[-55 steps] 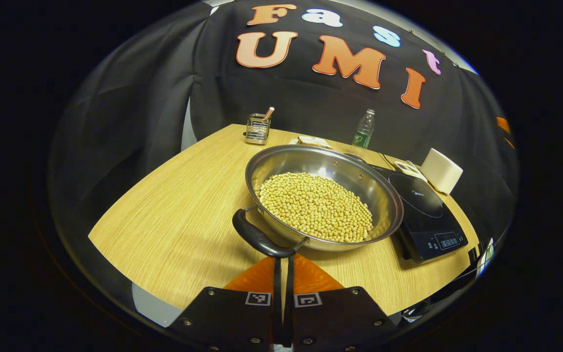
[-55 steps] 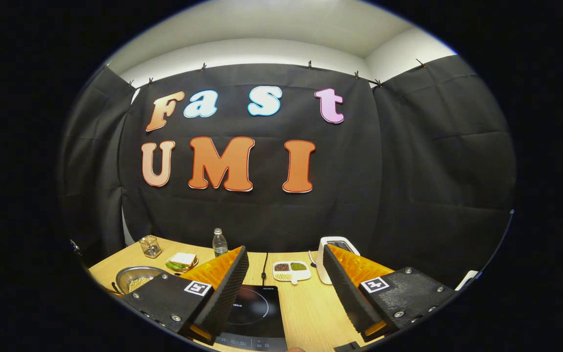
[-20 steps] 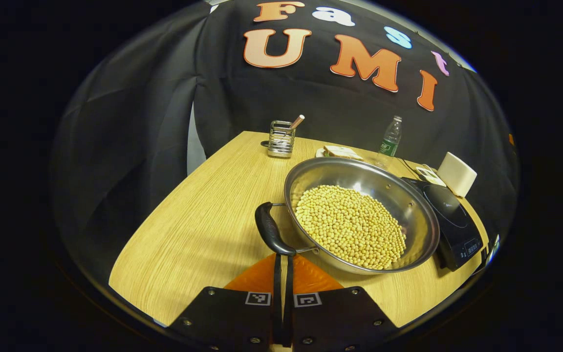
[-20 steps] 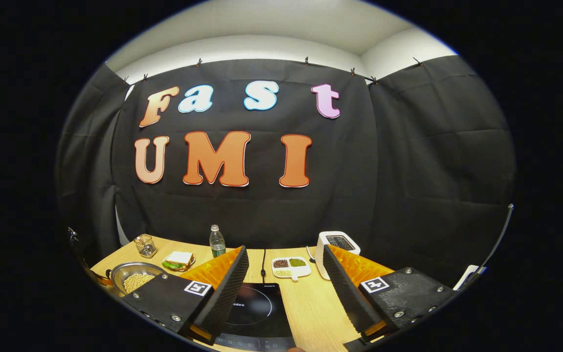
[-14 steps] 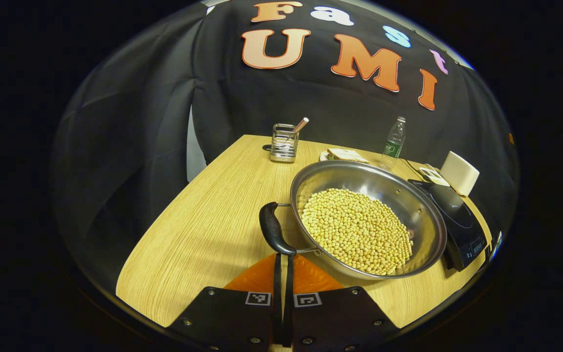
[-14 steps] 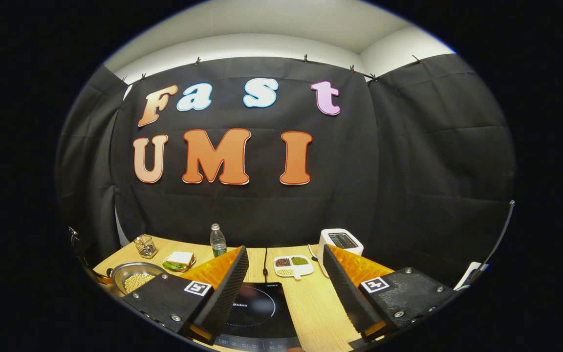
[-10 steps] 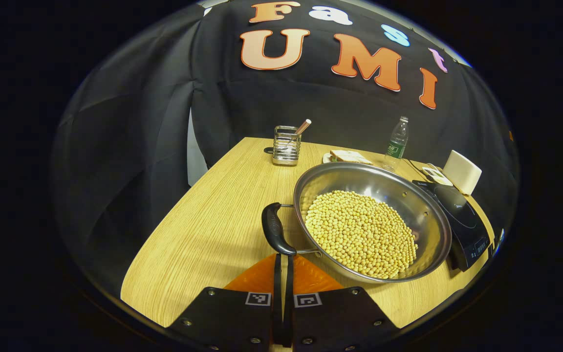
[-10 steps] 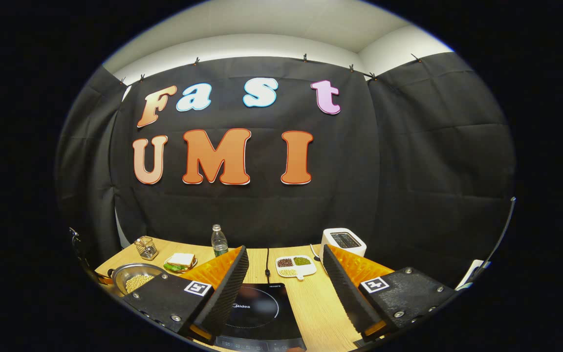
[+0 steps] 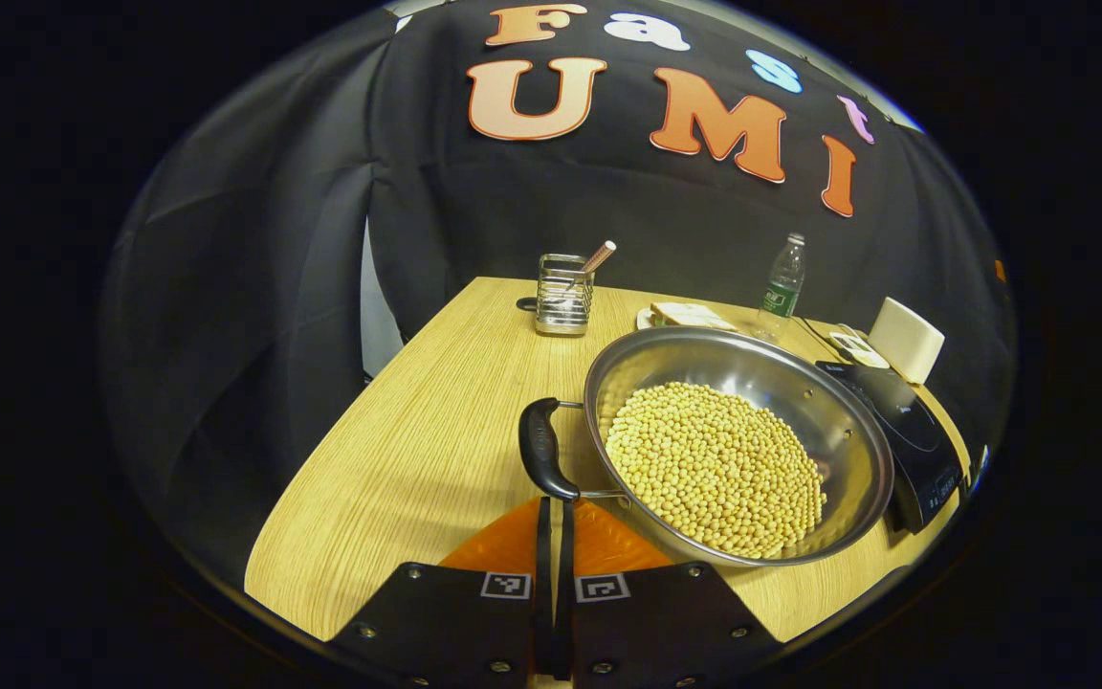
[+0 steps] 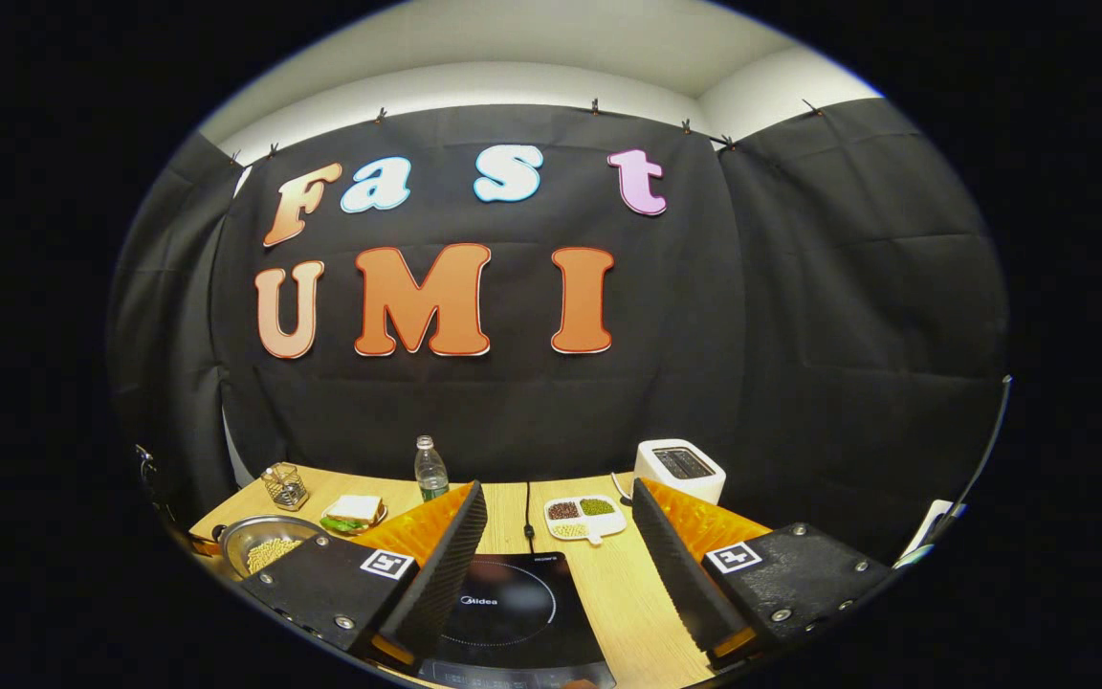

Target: First push the handle of the pot to place it horizontally, then grasp the pot with both hands and set it on the induction cooktop.

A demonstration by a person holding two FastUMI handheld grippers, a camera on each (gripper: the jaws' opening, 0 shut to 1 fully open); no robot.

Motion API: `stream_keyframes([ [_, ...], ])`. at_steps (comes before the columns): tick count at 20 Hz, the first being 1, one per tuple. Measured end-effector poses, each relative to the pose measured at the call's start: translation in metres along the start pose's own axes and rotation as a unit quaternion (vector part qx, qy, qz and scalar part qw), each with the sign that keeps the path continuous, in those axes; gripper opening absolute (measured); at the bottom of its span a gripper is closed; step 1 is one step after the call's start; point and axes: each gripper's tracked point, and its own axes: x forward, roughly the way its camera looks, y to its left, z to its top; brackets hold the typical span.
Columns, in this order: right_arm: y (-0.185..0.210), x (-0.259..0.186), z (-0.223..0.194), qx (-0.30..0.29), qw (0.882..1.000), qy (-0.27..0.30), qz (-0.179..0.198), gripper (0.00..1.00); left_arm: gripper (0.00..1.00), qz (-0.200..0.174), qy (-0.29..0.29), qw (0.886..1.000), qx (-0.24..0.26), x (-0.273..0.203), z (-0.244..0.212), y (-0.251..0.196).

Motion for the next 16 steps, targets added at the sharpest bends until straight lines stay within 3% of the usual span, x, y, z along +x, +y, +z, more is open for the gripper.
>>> stream_keyframes([
  [9, 0.019, 0.003, -0.005, -0.006, 1.000, 0.002, 0.003, 0.95, 0.02, -0.020, -0.005, 1.000, -0.011, 0.017, 0.002, -0.001],
  [10, 0.021, 0.004, -0.005, -0.005, 1.000, 0.001, 0.002, 1.00, 0.02, -0.022, -0.006, 1.000, -0.013, 0.020, 0.002, -0.001],
  [16, 0.039, 0.007, -0.018, 0.009, 1.000, 0.013, 0.015, 0.95, 0.02, -0.024, -0.007, 1.000, -0.018, 0.025, 0.003, 0.002],
])
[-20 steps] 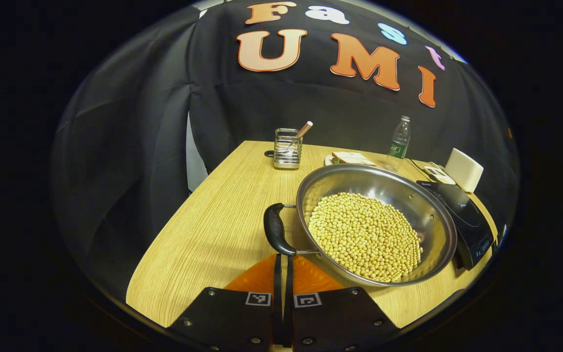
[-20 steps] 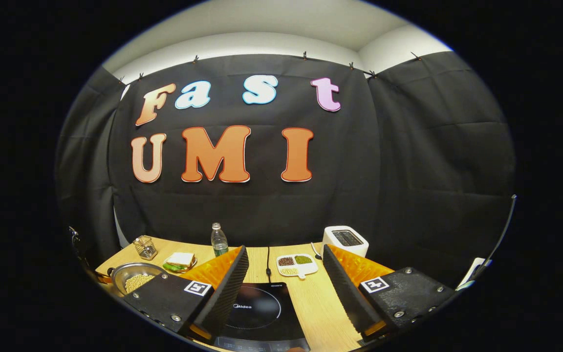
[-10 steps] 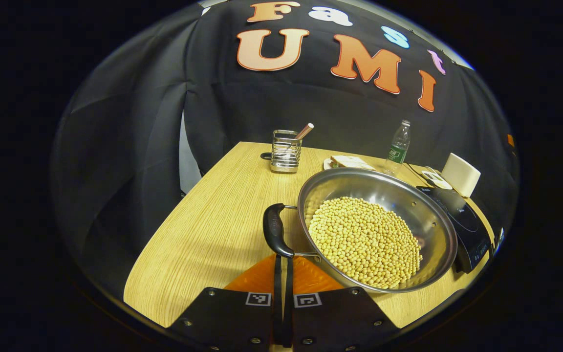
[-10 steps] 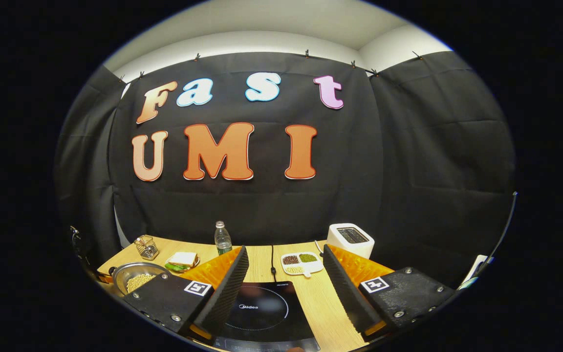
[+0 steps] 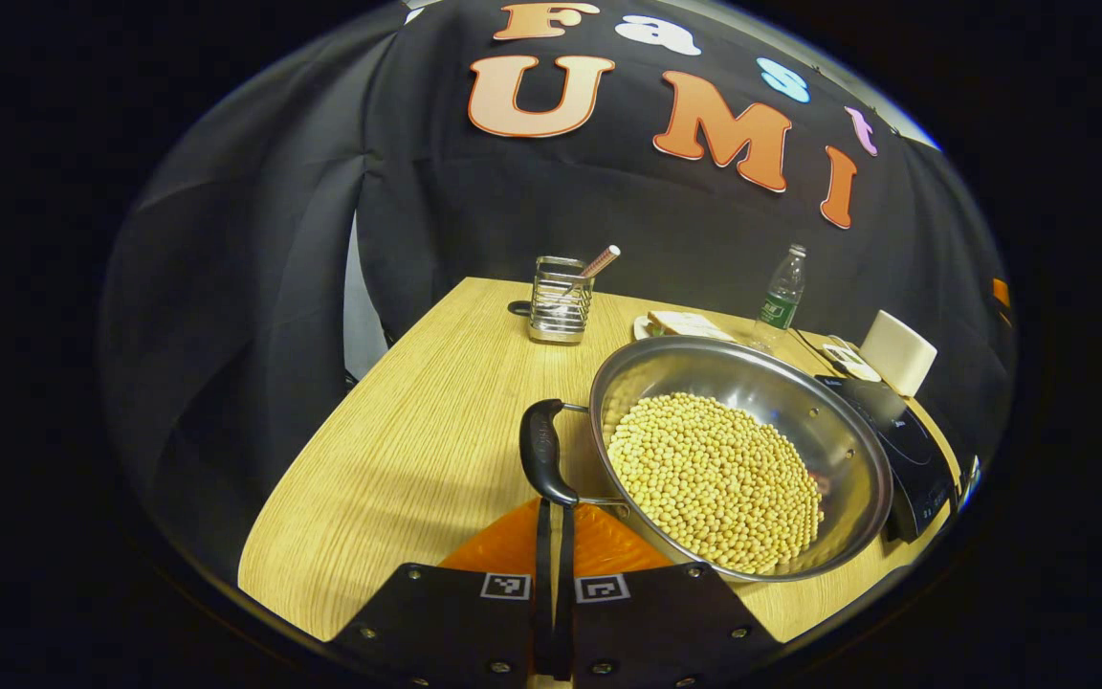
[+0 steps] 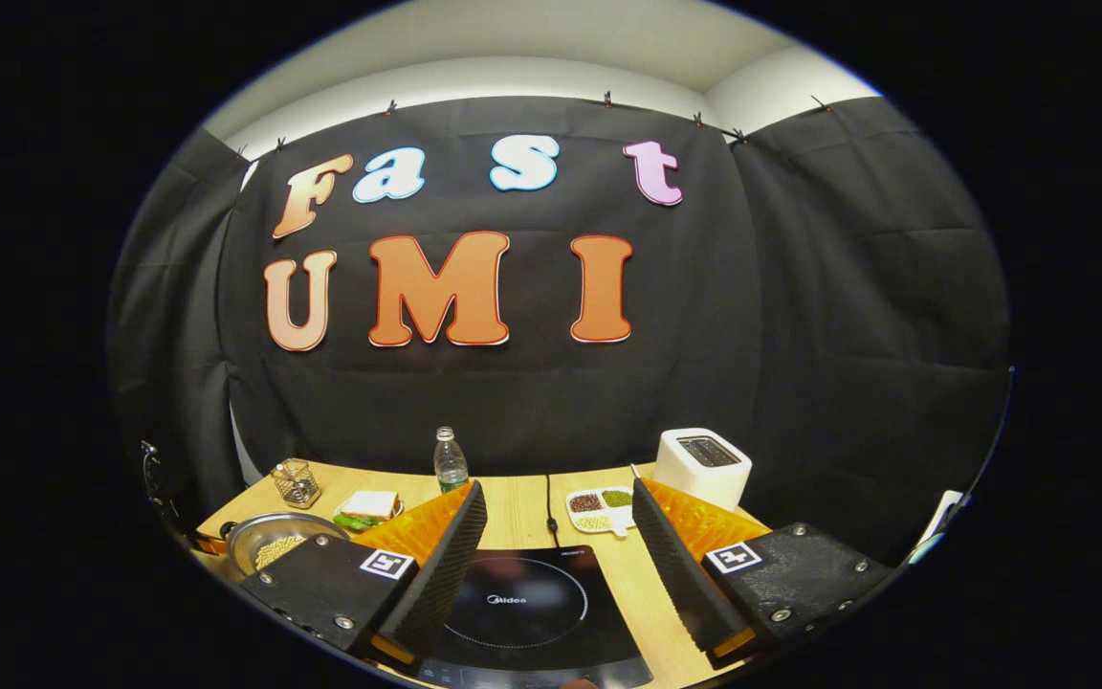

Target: First push the handle of the pot to place it horizontally, then grasp the pot with both hands and set it on the induction cooktop.

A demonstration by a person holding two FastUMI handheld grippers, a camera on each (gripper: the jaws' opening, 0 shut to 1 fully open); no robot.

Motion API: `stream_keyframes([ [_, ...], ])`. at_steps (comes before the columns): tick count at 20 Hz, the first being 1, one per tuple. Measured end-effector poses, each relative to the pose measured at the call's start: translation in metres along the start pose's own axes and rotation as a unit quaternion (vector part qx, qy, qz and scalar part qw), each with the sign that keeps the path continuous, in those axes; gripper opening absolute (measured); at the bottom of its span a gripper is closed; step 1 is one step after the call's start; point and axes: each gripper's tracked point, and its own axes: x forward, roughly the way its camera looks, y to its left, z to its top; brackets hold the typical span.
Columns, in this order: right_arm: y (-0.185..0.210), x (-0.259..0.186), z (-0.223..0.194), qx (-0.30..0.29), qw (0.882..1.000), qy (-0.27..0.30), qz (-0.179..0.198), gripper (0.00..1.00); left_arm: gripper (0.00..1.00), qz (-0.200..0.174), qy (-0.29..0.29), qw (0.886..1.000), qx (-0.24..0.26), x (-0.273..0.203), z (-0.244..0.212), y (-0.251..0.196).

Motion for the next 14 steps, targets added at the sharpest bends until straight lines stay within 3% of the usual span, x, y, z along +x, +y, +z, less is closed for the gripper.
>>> stream_keyframes([
  [6, 0.039, 0.008, -0.022, 0.011, 1.000, 0.015, 0.024, 0.95, 0.02, 0.004, -0.024, 1.000, -0.011, -0.023, 0.005, 0.006],
  [9, 0.066, 0.010, -0.036, 0.019, 0.999, 0.022, 0.041, 0.95, 0.02, 0.031, -0.070, 0.997, 0.020, -0.042, 0.031, 0.015],
  [11, 0.085, 0.013, -0.049, 0.022, 0.998, 0.031, 0.050, 1.00, 0.02, 0.034, -0.102, 0.994, 0.033, -0.053, 0.050, 0.012],
  [12, 0.095, 0.015, -0.057, 0.025, 0.997, 0.038, 0.056, 0.95, 0.02, 0.039, -0.112, 0.992, 0.038, -0.056, 0.056, 0.012],
  [13, 0.108, 0.016, -0.064, 0.029, 0.996, 0.046, 0.065, 1.00, 0.05, 0.038, -0.119, 0.991, 0.040, -0.056, 0.063, 0.010],
  [14, 0.119, 0.017, -0.072, 0.031, 0.996, 0.052, 0.072, 0.95, 0.13, 0.031, -0.123, 0.991, 0.040, -0.055, 0.067, 0.004],
])
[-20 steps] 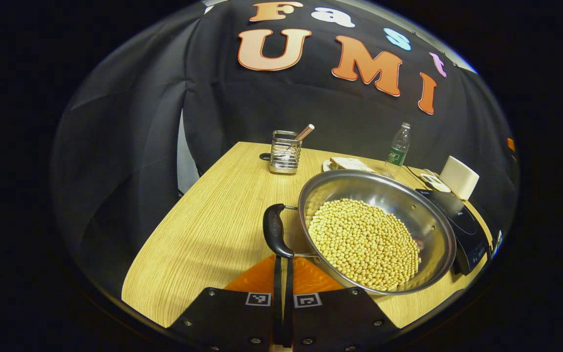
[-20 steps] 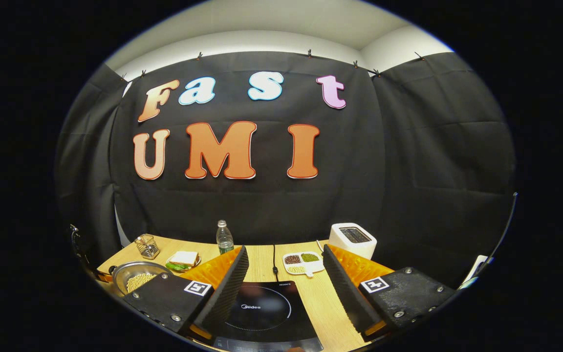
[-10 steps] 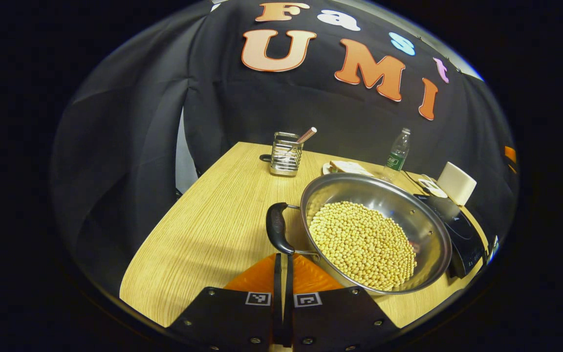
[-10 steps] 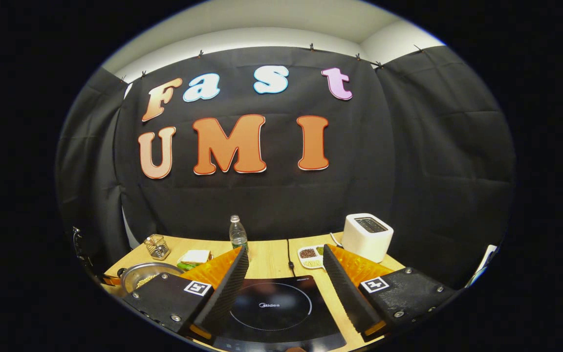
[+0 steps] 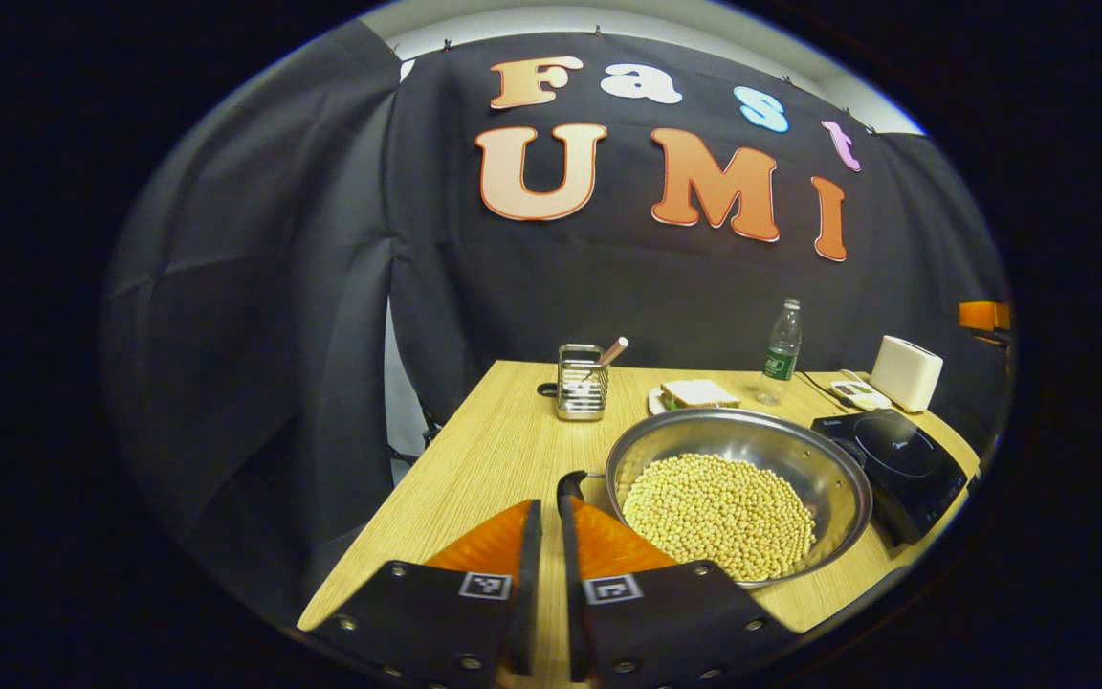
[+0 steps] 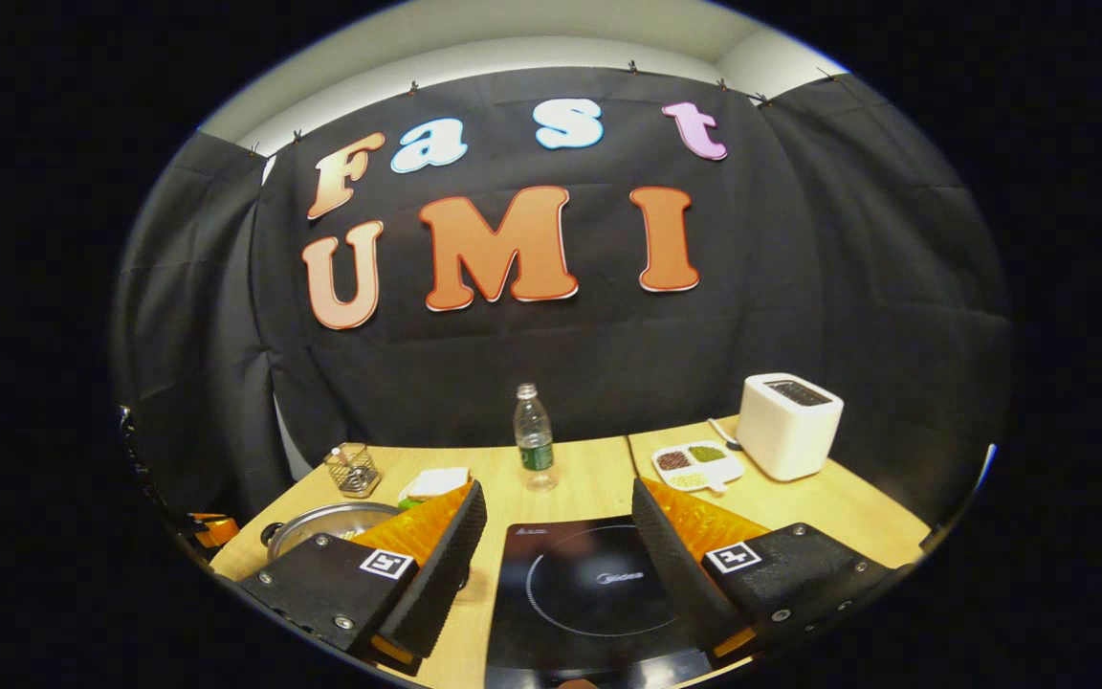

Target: First push the handle of the pot to place it horizontally, then grasp the pot with both hands and set it on the induction cooktop.

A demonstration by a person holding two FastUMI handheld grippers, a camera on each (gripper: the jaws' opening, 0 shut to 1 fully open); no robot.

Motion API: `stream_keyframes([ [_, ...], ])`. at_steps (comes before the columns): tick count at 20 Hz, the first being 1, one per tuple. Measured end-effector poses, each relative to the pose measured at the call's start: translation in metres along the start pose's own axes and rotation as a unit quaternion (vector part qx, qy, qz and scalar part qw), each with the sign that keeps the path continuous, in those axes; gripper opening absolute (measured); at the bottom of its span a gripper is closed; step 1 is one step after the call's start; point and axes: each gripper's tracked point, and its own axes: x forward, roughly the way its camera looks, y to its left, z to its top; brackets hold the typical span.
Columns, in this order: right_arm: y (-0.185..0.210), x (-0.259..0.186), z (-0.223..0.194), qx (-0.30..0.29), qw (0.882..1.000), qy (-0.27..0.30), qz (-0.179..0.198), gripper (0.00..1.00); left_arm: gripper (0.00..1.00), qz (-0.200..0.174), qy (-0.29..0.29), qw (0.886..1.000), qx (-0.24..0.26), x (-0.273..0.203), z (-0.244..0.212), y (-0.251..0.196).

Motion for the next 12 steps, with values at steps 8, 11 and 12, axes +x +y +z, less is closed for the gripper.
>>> stream_keyframes([
  [8, 0.076, 0.045, -0.074, -0.027, 0.997, 0.070, 0.031, 0.96, 0.82, -0.021, 0.025, 0.999, -0.003, 0.045, -0.014, -0.015],
  [11, 0.093, 0.056, -0.106, -0.039, 0.994, 0.101, 0.033, 0.96, 0.82, -0.016, 0.060, 0.998, -0.003, 0.064, -0.037, -0.008],
  [12, 0.096, 0.061, -0.114, -0.043, 0.992, 0.112, 0.032, 0.96, 0.82, -0.019, 0.070, 0.997, -0.006, 0.068, -0.044, -0.009],
])
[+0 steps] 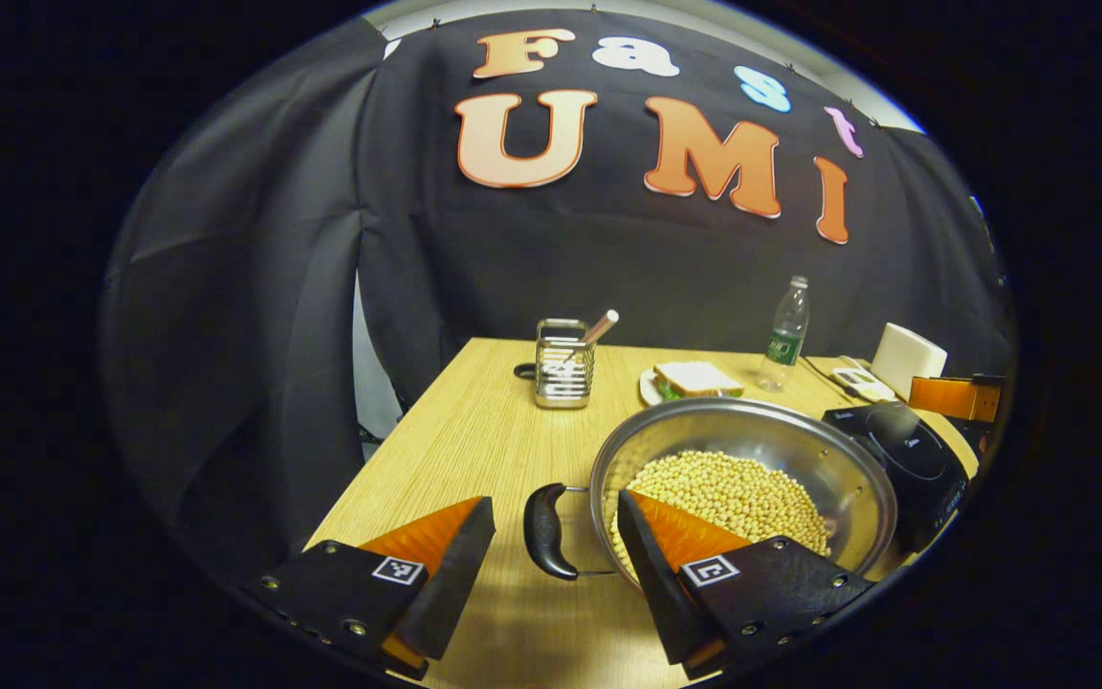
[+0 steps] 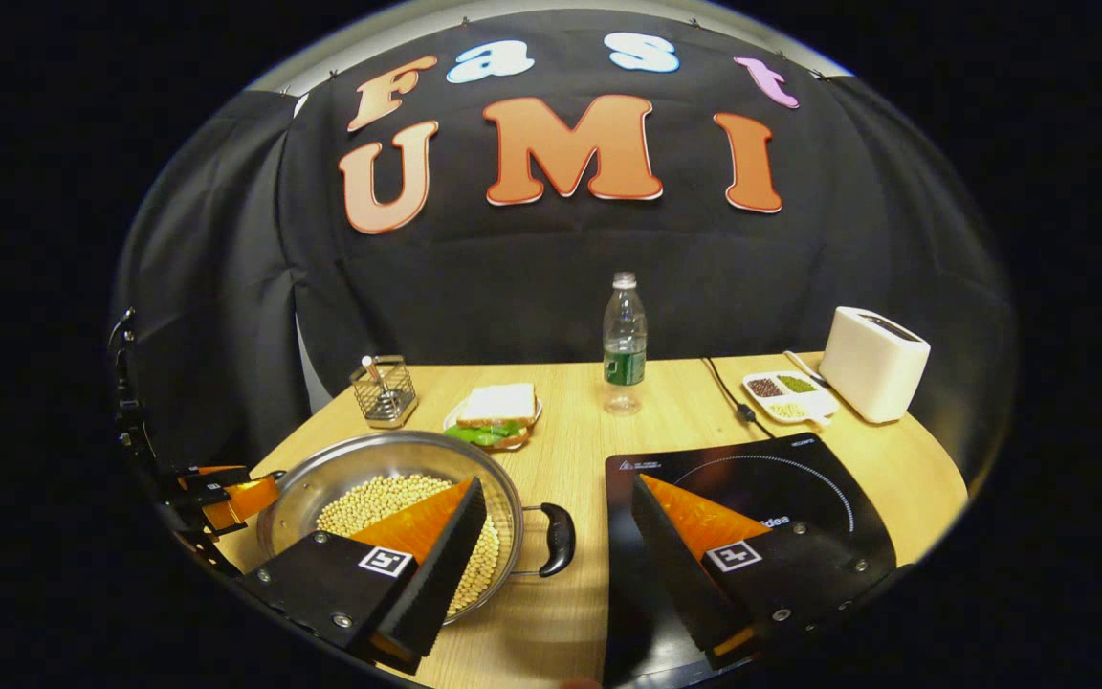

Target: First push the handle of the pot to place it horizontally, then grasp the pot with both hands and set it on the induction cooktop.

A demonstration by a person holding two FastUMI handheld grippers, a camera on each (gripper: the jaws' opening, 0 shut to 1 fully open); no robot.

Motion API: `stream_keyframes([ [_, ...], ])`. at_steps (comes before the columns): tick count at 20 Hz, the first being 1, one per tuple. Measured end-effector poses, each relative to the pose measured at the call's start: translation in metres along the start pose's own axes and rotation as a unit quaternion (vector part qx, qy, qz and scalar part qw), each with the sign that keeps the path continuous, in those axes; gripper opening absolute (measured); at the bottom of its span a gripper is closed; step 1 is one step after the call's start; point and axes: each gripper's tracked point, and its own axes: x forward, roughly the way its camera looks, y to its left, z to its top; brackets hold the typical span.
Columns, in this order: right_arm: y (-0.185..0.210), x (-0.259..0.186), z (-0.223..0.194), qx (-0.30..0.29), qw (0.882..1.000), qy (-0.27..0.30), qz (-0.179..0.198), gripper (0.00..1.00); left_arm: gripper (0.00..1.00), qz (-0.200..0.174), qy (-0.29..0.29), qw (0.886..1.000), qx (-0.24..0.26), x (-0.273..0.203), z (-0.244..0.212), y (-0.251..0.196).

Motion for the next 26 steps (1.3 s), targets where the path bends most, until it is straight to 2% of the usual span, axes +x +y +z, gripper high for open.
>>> stream_keyframes([
  [3, 0.005, 0.019, -0.021, -0.012, 0.999, 0.032, -0.009, 0.96, 0.82, -0.014, 0.002, 1.000, -0.006, 0.011, -0.001, -0.004],
  [6, 0.008, 0.037, -0.042, -0.010, 0.998, 0.062, -0.008, 0.96, 0.82, -0.012, 0.007, 1.000, 0.005, 0.021, -0.005, -0.003],
  [11, 0.005, 0.048, -0.051, 0.002, 0.996, 0.084, -0.009, 0.95, 0.82, -0.027, 0.020, 0.999, 0.001, 0.032, -0.011, -0.012],
  [14, 0.010, 0.055, -0.064, 0.018, 0.994, 0.108, 0.003, 0.89, 0.82, -0.034, 0.029, 0.999, -0.025, 0.034, -0.016, -0.012],
  [17, 0.010, 0.058, -0.068, 0.024, 0.993, 0.118, 0.006, 0.84, 0.82, -0.024, 0.033, 0.998, -0.038, 0.034, -0.016, -0.004],
  [18, 0.012, 0.060, -0.071, 0.027, 0.992, 0.124, 0.008, 0.80, 0.84, -0.029, 0.030, 0.998, -0.044, 0.033, -0.017, -0.007],
  [19, 0.011, 0.059, -0.074, 0.026, 0.992, 0.127, 0.003, 0.76, 0.74, -0.037, 0.029, 0.997, -0.053, 0.031, -0.012, -0.012],
  [20, 0.010, 0.062, -0.074, 0.030, 0.992, 0.125, 0.004, 0.71, 0.71, -0.037, 0.039, 0.997, -0.052, 0.031, -0.015, -0.011],
  [21, 0.011, 0.064, -0.074, 0.036, 0.992, 0.125, 0.005, 0.68, 0.59, -0.035, 0.047, 0.997, -0.047, 0.030, -0.019, -0.010],
  [23, 0.011, 0.061, -0.072, 0.037, 0.992, 0.118, 0.009, 0.64, 0.60, -0.032, 0.080, 0.995, -0.049, 0.027, -0.030, -0.013],
  [24, 0.011, 0.063, -0.072, 0.035, 0.993, 0.113, 0.008, 0.61, 0.63, -0.028, 0.074, 0.995, -0.062, 0.028, -0.031, -0.013],
  [26, 0.013, 0.062, -0.065, 0.028, 0.995, 0.097, 0.010, 0.59, 0.60, -0.018, 0.082, 0.993, -0.086, 0.028, -0.033, -0.012],
])
